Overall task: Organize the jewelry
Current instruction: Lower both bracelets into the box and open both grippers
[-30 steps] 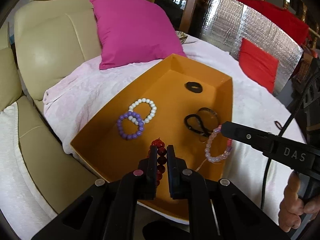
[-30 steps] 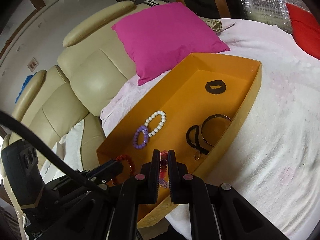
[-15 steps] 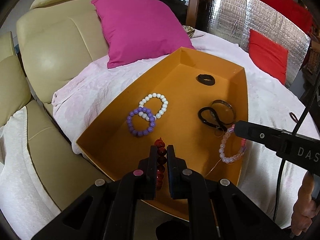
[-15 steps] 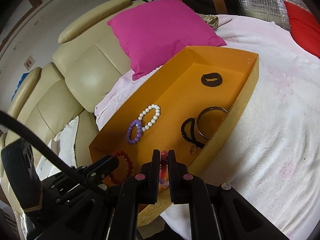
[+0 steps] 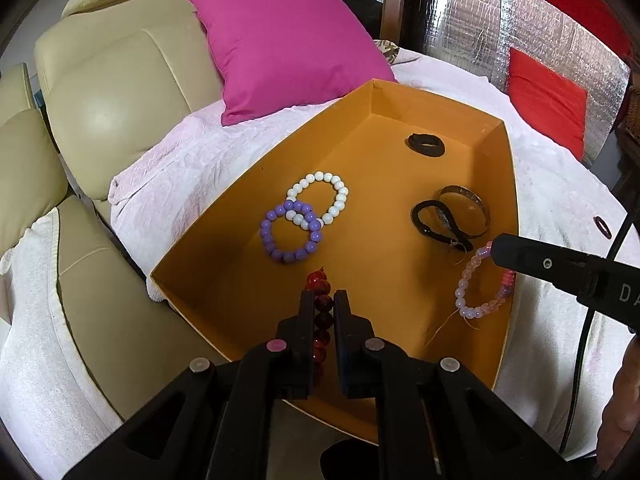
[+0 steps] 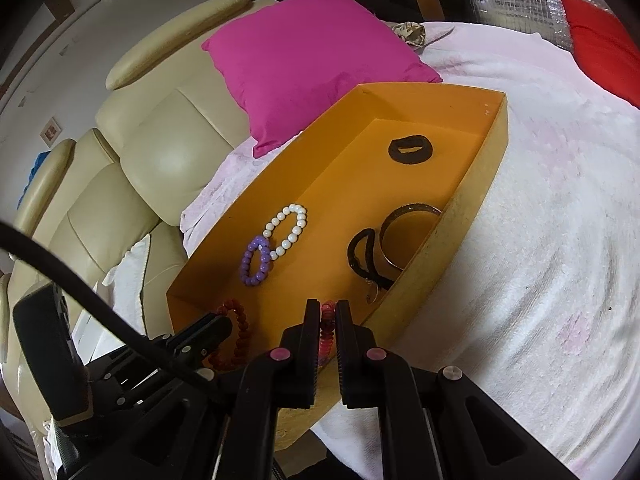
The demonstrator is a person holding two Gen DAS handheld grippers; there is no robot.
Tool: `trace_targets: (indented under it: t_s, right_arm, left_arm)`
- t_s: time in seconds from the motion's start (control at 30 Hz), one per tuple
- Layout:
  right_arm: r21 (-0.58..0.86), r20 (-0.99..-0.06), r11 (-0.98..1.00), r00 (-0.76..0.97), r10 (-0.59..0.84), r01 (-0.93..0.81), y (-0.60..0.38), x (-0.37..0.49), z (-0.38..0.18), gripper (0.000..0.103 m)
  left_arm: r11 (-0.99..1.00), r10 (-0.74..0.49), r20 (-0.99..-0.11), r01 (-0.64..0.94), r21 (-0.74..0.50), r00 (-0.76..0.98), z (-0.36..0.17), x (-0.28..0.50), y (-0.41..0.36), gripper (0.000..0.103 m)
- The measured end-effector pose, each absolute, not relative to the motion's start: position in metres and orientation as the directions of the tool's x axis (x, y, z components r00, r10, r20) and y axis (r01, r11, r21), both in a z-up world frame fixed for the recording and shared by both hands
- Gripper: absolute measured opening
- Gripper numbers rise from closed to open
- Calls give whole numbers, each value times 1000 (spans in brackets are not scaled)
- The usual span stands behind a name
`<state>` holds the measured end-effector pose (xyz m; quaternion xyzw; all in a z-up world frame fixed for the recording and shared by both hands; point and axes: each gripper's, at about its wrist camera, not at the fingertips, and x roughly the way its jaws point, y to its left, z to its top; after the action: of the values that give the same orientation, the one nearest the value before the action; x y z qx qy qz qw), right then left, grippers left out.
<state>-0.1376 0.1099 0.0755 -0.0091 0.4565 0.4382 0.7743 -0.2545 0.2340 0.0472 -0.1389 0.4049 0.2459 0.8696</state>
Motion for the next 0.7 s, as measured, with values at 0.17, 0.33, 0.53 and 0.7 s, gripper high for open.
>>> trace_targets:
  t_s: [0.17,0.33,0.53,0.7]
  right_arm:
    - [388,-715,616,198,670,-685,110,-138,74,9]
    - [397,-713,617,195,674,-679,109,-137,73,9]
    - [394,-719,621,194,668,-678,110,-137,72,10]
    - [414,-720,622,179,671,-665,109,-134,71,11]
  left_arm:
    - [839,315,-782,-543,-35,538,43,-253,235,10]
    - [836,314,-792,-548,-31,523,38,-253,237,10]
    - [830,330,-801,-558,-6,500,34,-251,238,10]
    - [828,358,-797,-560,30,487,33,-250,237,44]
